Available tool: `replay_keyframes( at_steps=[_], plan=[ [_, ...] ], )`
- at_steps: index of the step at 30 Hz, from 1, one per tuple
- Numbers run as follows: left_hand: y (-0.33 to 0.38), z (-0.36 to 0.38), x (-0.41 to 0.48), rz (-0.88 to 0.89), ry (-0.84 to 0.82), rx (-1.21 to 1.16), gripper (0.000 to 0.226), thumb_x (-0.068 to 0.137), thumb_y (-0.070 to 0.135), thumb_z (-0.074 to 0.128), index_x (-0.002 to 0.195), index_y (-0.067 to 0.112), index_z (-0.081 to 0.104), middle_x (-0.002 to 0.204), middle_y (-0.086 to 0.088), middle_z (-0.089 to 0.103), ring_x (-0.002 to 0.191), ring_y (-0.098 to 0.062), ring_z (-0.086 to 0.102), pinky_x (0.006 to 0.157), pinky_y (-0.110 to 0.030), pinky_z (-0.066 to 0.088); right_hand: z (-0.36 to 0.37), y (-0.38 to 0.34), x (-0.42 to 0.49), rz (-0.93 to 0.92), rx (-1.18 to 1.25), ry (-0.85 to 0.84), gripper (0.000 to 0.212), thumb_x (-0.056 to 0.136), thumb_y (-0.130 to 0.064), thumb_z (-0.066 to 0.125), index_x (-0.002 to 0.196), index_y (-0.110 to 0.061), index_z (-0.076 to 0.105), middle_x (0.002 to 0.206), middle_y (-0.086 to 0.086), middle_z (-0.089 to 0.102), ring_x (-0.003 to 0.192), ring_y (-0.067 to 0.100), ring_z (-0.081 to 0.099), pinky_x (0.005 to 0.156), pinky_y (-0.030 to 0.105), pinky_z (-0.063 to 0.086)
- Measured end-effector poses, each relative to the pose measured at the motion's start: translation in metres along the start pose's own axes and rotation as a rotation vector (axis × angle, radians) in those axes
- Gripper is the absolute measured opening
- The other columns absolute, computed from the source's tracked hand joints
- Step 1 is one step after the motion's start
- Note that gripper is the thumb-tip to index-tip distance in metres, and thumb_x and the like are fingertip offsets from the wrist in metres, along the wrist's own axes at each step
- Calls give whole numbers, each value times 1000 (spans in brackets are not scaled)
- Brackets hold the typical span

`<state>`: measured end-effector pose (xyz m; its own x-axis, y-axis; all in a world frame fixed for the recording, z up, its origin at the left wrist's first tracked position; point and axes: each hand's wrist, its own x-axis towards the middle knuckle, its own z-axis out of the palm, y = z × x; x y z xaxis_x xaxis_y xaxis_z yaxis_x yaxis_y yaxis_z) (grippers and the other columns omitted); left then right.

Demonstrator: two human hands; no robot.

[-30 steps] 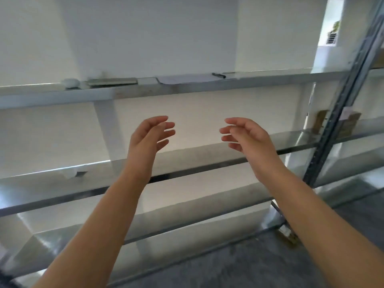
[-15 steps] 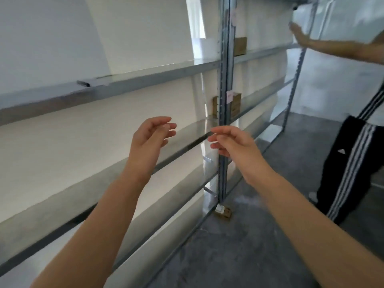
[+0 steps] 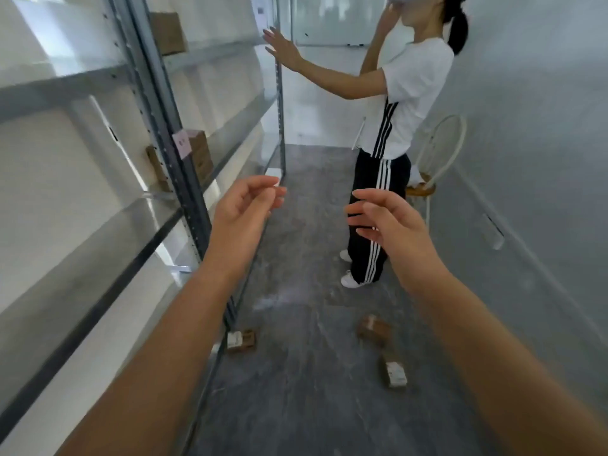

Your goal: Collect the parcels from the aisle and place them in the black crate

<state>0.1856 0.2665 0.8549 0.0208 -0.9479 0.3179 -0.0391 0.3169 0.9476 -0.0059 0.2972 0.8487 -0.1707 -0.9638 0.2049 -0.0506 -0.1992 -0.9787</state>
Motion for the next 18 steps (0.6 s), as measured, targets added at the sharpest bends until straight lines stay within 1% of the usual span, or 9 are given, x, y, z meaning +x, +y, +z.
replay_keyframes(
  at_steps=[2, 4, 7, 9, 11, 15, 18],
  plan=[
    [-15, 26, 10, -26, -54, -23, 16, 97, 12, 48, 106, 15, 61, 94, 6, 69, 90, -7, 66, 82, -19, 51, -26, 13, 5, 42, -20, 90, 20, 96, -11, 46, 99, -21, 63, 91, -4, 70, 86, 11, 65, 84, 29, 50],
    [-28, 52, 15, -40, -122, -34, 15, 97, 11, 48, 103, 16, 61, 93, 6, 69, 87, -5, 66, 80, -17, 51, -52, 26, 9, 74, -17, 171, 20, 96, -12, 47, 98, -21, 64, 94, -2, 70, 90, 14, 65, 86, 30, 50],
    [-42, 88, 22, -39, -227, -49, 15, 96, 7, 48, 102, 15, 59, 95, 2, 67, 87, -6, 65, 77, -13, 49, -88, 44, 20, 93, 0, 254, 18, 96, -12, 47, 100, -19, 63, 95, 0, 70, 89, 15, 65, 82, 28, 52],
    [-48, 110, 28, -38, -269, -19, 15, 96, 9, 49, 103, 16, 60, 98, 2, 68, 91, -5, 65, 77, -11, 48, -109, 57, 32, 108, 1, 271, 19, 95, -12, 47, 99, -20, 63, 93, -1, 70, 86, 13, 65, 77, 23, 51],
    [-53, 133, 36, -45, -275, -1, 15, 95, 10, 50, 102, 18, 60, 99, 3, 68, 90, -2, 65, 76, -10, 48, -128, 67, 45, 127, 18, 269, 18, 95, -11, 47, 98, -20, 63, 92, -1, 69, 84, 11, 64, 75, 21, 50],
    [-54, 181, 53, -45, -267, 22, 16, 95, 10, 51, 99, 22, 61, 97, 5, 68, 89, -3, 65, 75, -12, 48, -170, 75, 72, 117, 16, 226, 18, 95, -12, 48, 101, -19, 63, 98, 1, 70, 88, 13, 64, 80, 25, 49],
    [-49, 217, 67, -24, -250, 6, 17, 95, 9, 50, 99, 22, 60, 96, 5, 68, 90, -5, 65, 75, -12, 48, -200, 72, 95, 92, 33, 211, 19, 95, -13, 48, 100, -21, 63, 96, -1, 70, 86, 11, 64, 80, 27, 48]
  ],
)
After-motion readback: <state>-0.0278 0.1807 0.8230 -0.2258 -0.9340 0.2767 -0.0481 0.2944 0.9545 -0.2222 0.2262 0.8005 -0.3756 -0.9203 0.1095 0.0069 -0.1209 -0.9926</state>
